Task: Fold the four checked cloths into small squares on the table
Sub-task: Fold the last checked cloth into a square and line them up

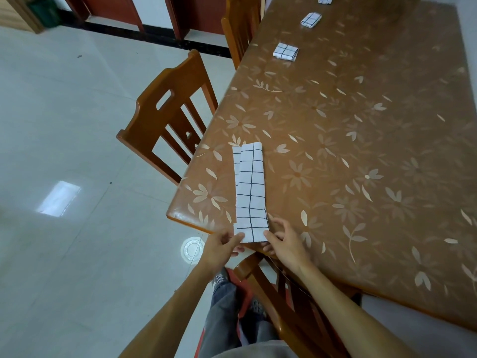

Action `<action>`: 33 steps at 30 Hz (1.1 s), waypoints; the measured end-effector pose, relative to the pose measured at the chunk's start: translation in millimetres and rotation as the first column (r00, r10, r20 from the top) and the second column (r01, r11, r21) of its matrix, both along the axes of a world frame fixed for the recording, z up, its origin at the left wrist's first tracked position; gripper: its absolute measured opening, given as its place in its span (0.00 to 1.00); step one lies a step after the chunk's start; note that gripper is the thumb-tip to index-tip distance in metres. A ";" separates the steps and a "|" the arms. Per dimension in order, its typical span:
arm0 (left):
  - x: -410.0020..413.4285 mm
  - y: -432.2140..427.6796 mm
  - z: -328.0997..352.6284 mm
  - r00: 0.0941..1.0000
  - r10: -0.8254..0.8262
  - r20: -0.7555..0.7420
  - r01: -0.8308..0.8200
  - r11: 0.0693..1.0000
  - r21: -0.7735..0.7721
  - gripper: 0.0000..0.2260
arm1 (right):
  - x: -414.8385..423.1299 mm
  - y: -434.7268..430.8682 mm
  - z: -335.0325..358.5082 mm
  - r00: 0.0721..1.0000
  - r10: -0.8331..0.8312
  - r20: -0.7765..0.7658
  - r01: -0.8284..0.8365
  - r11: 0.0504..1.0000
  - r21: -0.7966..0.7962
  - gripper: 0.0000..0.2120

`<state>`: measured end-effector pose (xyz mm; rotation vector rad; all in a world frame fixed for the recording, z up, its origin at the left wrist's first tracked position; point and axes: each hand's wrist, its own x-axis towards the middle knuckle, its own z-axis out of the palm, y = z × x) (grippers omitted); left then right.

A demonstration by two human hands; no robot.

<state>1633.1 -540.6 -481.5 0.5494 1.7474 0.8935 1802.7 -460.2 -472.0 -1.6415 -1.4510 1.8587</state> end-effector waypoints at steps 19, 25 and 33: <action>-16.9 11.8 2.5 0.988 -0.091 0.129 0.082 0.994 0.067 0.14 | 1.7 6.9 -0.8 0.985 0.140 0.102 -0.155 0.975 0.159 0.10; -31.6 16.1 -5.3 0.975 -0.221 -0.005 0.221 0.973 0.066 0.09 | -9.1 16.5 1.9 0.999 0.043 -0.004 -0.043 0.994 0.102 0.06; -37.7 30.6 -6.5 0.990 -0.136 -0.025 0.137 0.990 0.035 0.14 | -28.5 25.0 -2.1 0.997 -0.077 -0.025 0.077 0.997 0.013 0.10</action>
